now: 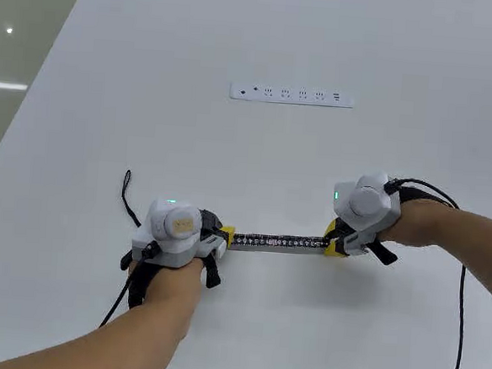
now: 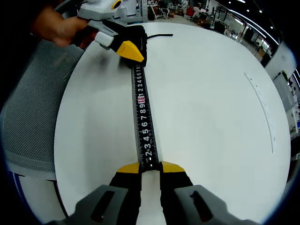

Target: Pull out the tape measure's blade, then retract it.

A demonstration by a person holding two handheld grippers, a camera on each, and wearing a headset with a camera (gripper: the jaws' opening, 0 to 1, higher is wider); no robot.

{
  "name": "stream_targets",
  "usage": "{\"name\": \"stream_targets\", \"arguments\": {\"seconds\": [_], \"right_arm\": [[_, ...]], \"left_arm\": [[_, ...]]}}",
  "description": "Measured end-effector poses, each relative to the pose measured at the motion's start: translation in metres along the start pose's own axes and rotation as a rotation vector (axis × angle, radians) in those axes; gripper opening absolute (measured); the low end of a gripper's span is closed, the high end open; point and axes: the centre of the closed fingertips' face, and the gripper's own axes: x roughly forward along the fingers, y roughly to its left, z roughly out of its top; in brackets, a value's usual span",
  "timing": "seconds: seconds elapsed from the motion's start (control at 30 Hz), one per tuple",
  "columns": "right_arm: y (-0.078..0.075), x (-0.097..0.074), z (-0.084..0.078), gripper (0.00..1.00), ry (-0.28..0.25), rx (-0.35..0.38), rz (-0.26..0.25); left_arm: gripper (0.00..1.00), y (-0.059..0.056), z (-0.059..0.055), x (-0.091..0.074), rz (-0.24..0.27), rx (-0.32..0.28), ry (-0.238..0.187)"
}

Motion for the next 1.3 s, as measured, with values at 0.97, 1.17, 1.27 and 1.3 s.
{"name": "stream_targets", "arguments": {"seconds": [0.97,1.17,1.27,1.3], "right_arm": [[0.002,0.004,0.010,0.14,-0.012,0.007,0.009],[0.002,0.005,0.012,0.14,-0.012,0.005,0.012],[0.002,0.005,0.013,0.14,-0.013,0.006,0.012],[0.002,0.005,0.013,0.14,-0.013,0.006,0.012]], "left_arm": [[0.68,0.000,0.000,0.000,-0.007,0.002,-0.007],[0.68,-0.001,0.000,0.000,-0.008,0.002,-0.007],[0.68,-0.001,0.000,0.000,-0.007,0.003,-0.006],[0.68,-0.001,0.000,0.000,-0.008,0.003,-0.006]]}}
